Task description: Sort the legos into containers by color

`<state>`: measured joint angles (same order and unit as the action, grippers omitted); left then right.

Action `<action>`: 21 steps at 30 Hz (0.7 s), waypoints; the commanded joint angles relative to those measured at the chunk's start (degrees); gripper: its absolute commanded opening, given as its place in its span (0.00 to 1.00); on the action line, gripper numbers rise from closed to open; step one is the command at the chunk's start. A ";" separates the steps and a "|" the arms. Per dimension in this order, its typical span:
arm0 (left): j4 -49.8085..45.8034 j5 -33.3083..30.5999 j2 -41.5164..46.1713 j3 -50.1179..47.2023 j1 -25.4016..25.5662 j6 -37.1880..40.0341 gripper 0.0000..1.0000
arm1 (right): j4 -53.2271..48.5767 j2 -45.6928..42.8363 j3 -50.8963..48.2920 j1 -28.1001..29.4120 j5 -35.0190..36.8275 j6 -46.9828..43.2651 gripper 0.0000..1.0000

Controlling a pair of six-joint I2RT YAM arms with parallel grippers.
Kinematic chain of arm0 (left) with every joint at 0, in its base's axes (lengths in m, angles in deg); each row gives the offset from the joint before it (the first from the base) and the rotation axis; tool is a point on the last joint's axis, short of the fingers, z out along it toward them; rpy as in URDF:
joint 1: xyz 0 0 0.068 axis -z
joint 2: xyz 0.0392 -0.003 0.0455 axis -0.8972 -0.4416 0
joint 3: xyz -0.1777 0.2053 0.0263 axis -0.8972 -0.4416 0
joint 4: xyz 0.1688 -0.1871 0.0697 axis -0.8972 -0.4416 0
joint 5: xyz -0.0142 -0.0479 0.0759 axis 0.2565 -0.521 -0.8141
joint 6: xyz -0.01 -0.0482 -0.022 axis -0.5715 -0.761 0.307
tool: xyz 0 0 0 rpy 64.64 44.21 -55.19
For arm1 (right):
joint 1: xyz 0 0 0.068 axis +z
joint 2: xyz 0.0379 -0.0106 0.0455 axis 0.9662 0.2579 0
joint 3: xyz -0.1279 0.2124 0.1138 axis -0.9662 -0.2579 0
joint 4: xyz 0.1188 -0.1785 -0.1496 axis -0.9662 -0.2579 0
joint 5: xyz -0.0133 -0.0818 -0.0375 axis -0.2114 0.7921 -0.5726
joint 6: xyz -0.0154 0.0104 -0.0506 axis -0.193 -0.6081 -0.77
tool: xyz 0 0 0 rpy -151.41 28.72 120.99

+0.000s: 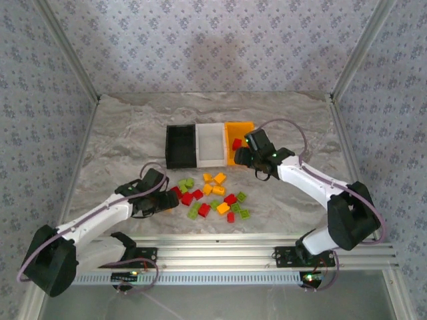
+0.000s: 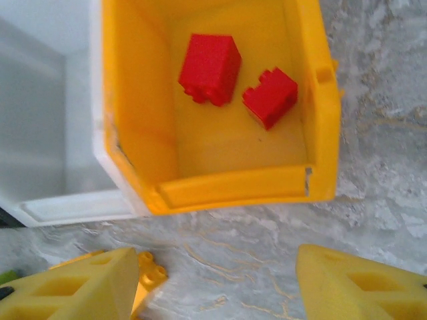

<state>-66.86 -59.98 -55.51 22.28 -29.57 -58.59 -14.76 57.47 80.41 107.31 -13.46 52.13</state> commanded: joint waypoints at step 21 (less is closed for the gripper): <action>2.27 -4.92 -6.61 1.92 1.21 3.91 0.40 | -0.83 -7.69 -2.87 -0.15 1.91 2.67 0.66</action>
<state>-63.47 -64.63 -62.95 22.52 -28.74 -55.40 -14.54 51.62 78.40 107.31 -13.18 53.37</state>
